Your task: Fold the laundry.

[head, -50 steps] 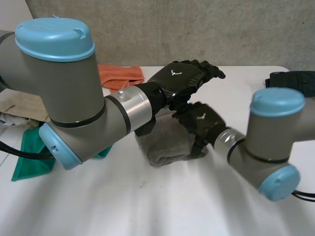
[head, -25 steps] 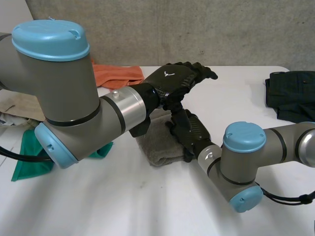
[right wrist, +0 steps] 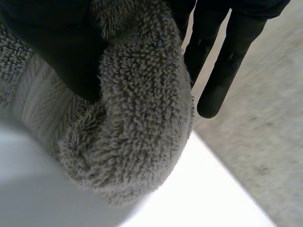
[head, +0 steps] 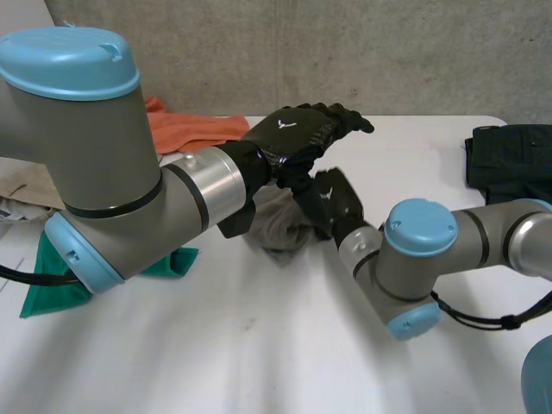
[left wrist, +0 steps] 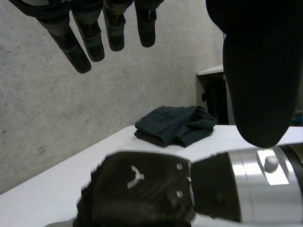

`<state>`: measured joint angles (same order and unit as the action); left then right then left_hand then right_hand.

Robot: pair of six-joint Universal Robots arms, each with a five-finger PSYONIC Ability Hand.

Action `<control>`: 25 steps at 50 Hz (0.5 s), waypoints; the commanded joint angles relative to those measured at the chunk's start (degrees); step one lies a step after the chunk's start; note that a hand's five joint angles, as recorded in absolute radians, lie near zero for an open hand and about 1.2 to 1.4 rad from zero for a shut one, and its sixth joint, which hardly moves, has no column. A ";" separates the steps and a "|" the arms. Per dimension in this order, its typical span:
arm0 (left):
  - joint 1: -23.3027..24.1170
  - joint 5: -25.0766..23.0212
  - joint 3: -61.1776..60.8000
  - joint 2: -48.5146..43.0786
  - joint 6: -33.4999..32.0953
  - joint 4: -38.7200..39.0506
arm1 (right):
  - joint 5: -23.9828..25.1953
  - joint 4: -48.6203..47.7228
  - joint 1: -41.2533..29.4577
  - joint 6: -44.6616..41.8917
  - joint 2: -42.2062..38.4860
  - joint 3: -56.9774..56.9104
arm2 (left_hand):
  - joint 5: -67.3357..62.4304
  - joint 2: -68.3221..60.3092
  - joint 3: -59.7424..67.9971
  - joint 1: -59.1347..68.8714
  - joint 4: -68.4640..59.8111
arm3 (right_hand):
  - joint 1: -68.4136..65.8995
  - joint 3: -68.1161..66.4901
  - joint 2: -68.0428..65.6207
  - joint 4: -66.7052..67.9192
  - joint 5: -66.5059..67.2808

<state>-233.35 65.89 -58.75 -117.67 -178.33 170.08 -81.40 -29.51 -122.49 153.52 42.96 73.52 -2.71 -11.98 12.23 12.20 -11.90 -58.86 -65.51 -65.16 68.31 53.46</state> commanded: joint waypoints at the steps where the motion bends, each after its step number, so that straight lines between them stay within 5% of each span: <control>1: -1.05 0.47 1.96 1.65 0.09 -0.10 | -1.91 -5.02 3.04 4.42 0.64 -7.05 | 2.71 1.98 -2.23 -2.20 1.90 | -21.14 -14.49 -14.84 11.69 16.54; 16: -1.14 2.41 9.44 2.89 3.52 -0.19 | -6.75 0.24 20.62 9.52 -7.53 -42.91 | 2.71 1.98 -2.23 -2.20 1.90 | -21.14 -14.49 -14.84 11.69 16.54; 25: -0.09 2.67 9.18 0.08 3.52 -0.19 | 2.29 3.06 34.68 14.97 -24.23 -60.86 | 2.71 1.98 -2.23 -2.20 1.90 | -21.14 -14.49 -14.84 11.69 16.54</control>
<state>-234.18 68.44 -49.14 -115.67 -174.68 169.99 -86.41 -27.49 -95.46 165.22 28.83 20.71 -2.71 -11.90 12.23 12.20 -11.90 -58.86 -66.01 -65.16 68.56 54.17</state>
